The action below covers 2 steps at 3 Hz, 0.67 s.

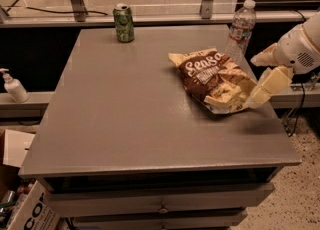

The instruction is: Move brown chip bag near water bottle

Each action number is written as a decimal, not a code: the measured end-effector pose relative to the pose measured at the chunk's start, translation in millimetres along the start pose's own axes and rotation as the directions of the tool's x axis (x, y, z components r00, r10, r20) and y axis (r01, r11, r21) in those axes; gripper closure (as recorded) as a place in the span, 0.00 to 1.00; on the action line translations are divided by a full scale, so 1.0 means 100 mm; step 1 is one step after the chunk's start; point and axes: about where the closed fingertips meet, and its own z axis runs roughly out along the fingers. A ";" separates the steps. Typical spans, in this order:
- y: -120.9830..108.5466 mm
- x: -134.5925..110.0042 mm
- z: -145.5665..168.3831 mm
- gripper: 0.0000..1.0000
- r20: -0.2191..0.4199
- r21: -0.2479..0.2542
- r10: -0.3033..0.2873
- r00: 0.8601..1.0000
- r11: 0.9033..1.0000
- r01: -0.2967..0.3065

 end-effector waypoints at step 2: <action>0.15 0.17 -0.21 0.00 0.030 0.021 0.026 0.999 0.999 -0.026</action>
Offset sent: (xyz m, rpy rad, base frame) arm -0.0603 -0.0479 0.0201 0.0787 -0.0363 -0.0835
